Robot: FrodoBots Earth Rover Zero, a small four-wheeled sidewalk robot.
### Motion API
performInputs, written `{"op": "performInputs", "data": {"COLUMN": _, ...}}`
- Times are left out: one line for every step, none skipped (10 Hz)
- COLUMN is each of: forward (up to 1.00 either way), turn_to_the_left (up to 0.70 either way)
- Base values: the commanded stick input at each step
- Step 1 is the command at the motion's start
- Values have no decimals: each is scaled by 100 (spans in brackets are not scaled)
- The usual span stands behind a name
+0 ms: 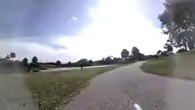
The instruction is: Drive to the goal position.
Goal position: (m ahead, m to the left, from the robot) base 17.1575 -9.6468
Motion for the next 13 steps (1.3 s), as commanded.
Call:
{"op": "performInputs", "data": {"forward": 70, "turn_to_the_left": 0}}
{"op": "performInputs", "data": {"forward": 70, "turn_to_the_left": 0}}
{"op": "performInputs", "data": {"forward": 70, "turn_to_the_left": 0}}
{"op": "performInputs", "data": {"forward": 70, "turn_to_the_left": 0}}
{"op": "performInputs", "data": {"forward": 70, "turn_to_the_left": 0}}
{"op": "performInputs", "data": {"forward": 70, "turn_to_the_left": 0}}
{"op": "performInputs", "data": {"forward": 70, "turn_to_the_left": 0}}
{"op": "performInputs", "data": {"forward": 70, "turn_to_the_left": 0}}
{"op": "performInputs", "data": {"forward": 70, "turn_to_the_left": 0}}
{"op": "performInputs", "data": {"forward": 70, "turn_to_the_left": 0}}
{"op": "performInputs", "data": {"forward": 70, "turn_to_the_left": 0}}
{"op": "performInputs", "data": {"forward": 70, "turn_to_the_left": 0}}
{"op": "performInputs", "data": {"forward": 70, "turn_to_the_left": 0}}
